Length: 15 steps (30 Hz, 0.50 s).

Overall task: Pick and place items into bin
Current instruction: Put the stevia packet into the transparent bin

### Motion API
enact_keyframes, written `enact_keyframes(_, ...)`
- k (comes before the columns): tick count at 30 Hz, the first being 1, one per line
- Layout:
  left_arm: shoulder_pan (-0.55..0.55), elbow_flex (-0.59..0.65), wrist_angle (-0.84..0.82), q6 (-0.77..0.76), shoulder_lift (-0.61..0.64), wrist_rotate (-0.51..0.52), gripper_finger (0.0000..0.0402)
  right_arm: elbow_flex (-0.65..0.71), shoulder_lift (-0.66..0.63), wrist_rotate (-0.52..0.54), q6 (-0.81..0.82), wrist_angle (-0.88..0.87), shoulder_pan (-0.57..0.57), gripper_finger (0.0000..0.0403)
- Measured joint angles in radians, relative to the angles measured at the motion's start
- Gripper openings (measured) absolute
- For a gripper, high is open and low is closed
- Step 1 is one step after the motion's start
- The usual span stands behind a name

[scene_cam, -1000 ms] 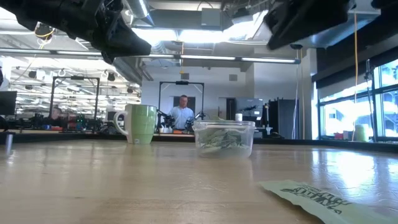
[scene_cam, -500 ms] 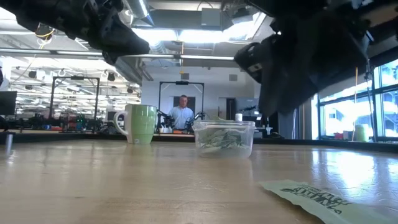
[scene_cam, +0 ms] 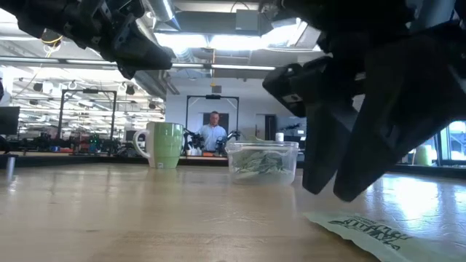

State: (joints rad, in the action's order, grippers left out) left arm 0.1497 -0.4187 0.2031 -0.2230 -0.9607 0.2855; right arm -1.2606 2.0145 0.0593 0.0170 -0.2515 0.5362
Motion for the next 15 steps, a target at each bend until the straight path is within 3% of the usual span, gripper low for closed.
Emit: enact_keyframes(15, 0.0, 0.0, 0.001, 0.0, 0.0, 0.0, 0.0078, 0.007, 0.003, 0.018, 0.007, -0.013, 0.0, 0.0097)
